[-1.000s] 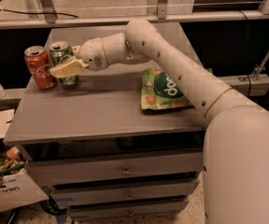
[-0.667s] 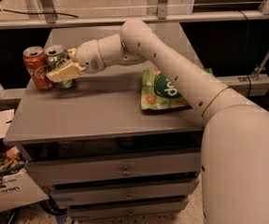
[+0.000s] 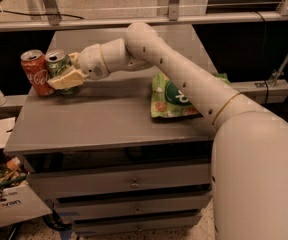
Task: Move green can near coke can
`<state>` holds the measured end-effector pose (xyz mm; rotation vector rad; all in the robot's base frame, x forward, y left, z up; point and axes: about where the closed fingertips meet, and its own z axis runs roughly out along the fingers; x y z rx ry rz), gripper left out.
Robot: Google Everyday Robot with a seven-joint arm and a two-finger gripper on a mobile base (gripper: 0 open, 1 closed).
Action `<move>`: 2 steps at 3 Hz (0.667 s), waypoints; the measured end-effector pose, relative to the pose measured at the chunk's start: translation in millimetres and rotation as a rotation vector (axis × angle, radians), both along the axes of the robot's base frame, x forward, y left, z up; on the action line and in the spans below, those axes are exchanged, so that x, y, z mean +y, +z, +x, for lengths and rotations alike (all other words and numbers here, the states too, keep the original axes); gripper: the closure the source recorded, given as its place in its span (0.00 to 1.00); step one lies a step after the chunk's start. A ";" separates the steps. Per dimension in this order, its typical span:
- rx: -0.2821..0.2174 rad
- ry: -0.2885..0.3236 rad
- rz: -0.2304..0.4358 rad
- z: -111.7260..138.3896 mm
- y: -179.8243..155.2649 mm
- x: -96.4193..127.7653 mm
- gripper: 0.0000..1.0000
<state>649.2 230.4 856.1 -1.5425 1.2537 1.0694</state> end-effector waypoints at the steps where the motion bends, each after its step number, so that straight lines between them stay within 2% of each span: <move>1: -0.001 -0.001 0.000 0.3 2.4 0.0 0.83; 2: -0.001 -0.001 0.000 0.3 4.2 0.0 0.60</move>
Offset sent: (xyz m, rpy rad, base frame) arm 0.0138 -0.0087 -0.0104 -0.0098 -0.0346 -0.0282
